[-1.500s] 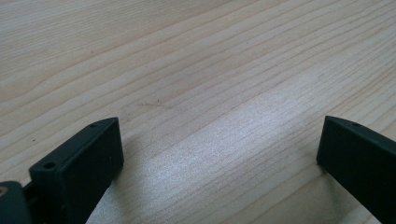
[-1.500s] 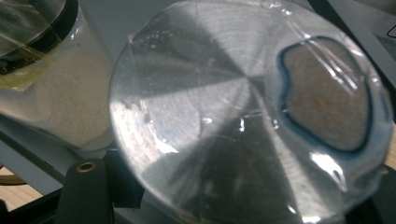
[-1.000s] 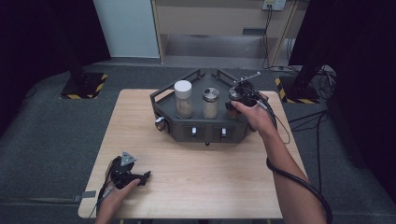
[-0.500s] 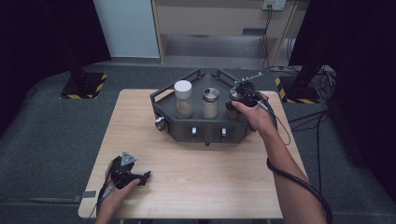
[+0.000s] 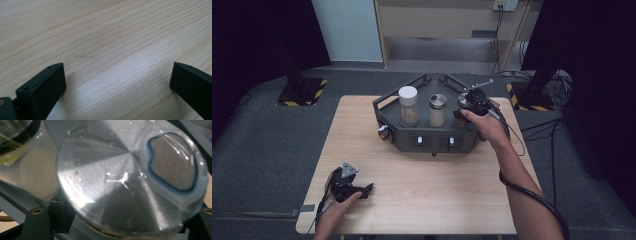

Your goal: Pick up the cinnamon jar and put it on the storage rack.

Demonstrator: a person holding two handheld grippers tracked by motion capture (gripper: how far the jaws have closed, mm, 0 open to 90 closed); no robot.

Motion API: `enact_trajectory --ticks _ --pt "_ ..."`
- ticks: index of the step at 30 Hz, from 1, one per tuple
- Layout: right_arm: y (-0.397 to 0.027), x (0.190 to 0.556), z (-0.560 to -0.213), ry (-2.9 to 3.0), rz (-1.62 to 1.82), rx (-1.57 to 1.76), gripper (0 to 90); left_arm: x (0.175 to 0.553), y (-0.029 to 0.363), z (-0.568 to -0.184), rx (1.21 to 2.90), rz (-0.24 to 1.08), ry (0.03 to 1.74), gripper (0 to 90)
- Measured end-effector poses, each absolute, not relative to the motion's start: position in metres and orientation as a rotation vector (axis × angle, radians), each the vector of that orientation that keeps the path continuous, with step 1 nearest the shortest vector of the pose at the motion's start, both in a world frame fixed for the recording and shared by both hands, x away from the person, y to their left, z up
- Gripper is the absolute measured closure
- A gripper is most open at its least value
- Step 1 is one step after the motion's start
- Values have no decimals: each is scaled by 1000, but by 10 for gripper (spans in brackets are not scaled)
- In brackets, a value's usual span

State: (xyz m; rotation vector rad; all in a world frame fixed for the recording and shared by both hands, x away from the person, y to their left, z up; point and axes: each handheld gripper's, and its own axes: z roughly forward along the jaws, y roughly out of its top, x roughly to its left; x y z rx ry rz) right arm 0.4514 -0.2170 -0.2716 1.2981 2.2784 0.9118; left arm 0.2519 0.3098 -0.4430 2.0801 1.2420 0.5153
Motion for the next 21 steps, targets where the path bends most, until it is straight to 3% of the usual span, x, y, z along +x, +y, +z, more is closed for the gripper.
enact_trajectory --ticks 12,21 --pt "-218 435 -273 2239 942 1266 93 252 310 -443 2080 515 1242 0" --pt "-223 420 -275 2197 972 1279 69 252 310 -443 2079 515 1243 0"
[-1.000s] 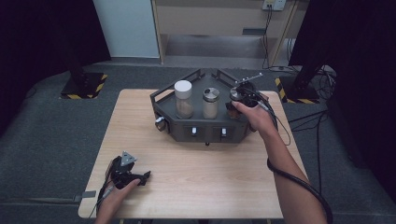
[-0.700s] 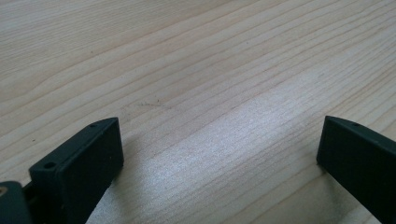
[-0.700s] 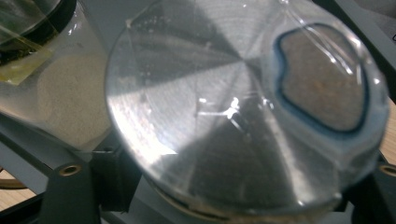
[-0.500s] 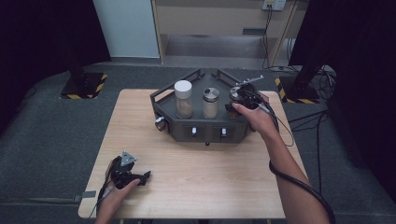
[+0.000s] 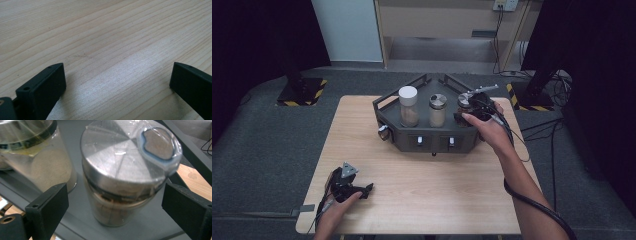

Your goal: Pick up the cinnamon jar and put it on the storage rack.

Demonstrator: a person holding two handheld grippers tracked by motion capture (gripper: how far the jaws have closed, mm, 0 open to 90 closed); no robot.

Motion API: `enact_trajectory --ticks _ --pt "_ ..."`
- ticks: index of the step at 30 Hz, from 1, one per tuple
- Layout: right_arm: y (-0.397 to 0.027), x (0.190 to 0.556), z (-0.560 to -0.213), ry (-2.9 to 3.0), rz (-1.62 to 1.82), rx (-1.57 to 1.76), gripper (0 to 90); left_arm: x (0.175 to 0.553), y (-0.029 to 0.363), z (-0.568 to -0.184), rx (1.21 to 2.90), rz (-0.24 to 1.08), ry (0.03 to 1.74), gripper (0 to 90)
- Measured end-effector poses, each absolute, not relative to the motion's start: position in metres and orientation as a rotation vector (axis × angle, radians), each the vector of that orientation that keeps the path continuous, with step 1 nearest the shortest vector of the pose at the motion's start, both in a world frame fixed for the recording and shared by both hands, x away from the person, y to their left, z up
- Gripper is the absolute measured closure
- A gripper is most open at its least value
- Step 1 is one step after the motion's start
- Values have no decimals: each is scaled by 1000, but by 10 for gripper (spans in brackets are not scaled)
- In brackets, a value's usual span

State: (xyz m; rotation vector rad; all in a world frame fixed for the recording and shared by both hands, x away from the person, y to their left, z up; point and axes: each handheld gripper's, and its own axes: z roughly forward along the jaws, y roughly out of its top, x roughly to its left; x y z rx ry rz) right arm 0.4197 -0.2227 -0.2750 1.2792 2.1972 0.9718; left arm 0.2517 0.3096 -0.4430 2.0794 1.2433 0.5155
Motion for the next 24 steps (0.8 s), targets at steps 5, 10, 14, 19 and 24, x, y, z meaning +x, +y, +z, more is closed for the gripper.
enact_trajectory --ticks 5,10,14,19,24 --pt "-226 411 -273 2191 986 1259 68 252 310 -443 2079 515 1244 0" --pt "-230 404 -269 2199 1001 1256 64 252 310 -443 2082 516 1242 0" --pt "-228 398 -263 2196 969 1263 49 252 310 -443 2082 516 1242 0" --pt "-230 391 -258 2181 966 1263 41 252 310 -443 2080 515 1243 0" --pt "-234 386 -256 2173 967 1260 33 252 310 -443 2081 515 1243 0"
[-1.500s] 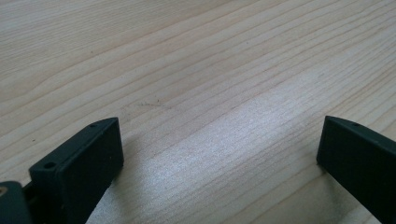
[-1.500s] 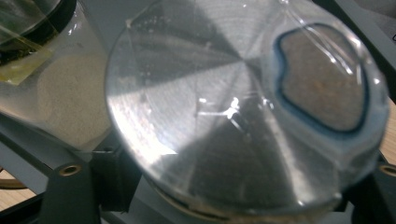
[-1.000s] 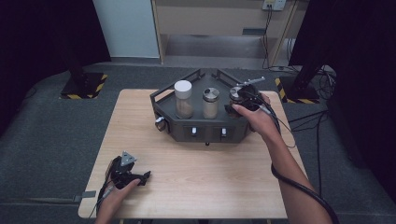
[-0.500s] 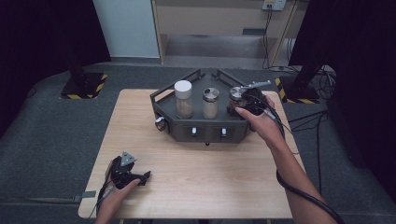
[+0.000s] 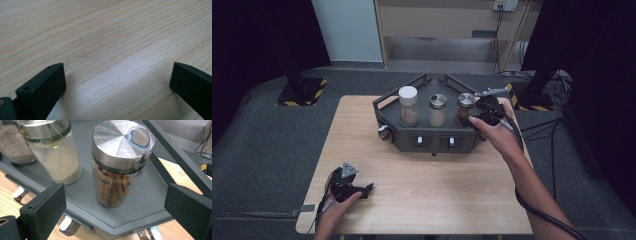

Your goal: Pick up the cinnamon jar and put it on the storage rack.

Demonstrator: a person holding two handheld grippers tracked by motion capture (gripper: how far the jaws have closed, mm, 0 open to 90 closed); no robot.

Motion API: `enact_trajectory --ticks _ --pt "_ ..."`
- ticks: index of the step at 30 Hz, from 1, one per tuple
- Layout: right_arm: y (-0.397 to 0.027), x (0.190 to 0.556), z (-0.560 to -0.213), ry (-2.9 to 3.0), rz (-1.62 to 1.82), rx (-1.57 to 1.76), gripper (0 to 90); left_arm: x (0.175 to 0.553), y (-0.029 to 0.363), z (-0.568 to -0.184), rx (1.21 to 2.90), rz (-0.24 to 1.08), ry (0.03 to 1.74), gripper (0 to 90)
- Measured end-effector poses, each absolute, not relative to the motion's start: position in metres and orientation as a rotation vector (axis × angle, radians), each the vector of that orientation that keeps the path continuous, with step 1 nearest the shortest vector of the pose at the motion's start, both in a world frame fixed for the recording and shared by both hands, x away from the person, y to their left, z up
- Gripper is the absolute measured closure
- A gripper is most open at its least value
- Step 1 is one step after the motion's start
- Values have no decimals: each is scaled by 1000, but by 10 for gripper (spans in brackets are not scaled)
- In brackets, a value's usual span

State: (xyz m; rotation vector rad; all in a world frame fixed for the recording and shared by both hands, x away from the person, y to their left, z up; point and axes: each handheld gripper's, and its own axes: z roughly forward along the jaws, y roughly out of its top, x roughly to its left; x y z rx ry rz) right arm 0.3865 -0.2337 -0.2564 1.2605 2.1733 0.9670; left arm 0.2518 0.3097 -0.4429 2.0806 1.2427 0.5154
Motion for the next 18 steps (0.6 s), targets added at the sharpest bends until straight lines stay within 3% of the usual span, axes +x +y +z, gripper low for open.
enact_trajectory --ticks 18 --pt "-239 373 -262 2182 1001 1245 33 252 310 -443 2082 515 1242 0"
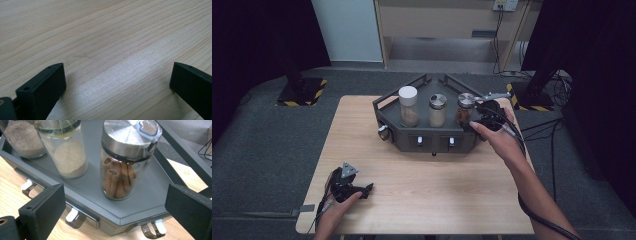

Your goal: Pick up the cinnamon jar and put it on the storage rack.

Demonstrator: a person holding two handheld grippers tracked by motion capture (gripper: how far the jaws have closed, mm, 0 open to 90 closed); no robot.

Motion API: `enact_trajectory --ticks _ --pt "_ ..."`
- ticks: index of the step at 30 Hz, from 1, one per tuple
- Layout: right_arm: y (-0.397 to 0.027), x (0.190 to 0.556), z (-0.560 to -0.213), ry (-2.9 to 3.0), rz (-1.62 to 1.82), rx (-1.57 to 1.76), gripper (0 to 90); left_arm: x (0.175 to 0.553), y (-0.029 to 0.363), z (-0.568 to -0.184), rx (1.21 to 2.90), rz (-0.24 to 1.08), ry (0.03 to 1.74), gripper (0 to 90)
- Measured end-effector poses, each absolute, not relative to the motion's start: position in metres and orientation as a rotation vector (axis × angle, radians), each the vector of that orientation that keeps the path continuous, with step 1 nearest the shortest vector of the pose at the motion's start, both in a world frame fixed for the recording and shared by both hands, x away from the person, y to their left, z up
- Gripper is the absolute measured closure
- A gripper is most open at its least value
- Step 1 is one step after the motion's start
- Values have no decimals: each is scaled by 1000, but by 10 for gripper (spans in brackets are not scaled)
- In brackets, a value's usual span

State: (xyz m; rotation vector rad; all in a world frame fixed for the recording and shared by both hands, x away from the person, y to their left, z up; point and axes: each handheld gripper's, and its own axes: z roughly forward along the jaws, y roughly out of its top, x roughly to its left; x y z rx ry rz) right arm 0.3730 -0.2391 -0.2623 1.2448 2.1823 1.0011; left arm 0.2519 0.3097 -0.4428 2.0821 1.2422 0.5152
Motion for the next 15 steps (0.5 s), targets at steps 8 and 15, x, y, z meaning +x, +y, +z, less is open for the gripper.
enact_trajectory --ticks 8,15 --pt "-242 367 -267 2176 997 1251 31 252 310 -443 2080 516 1243 0" --pt "-244 359 -271 2176 991 1247 32 252 310 -443 2082 515 1243 0"
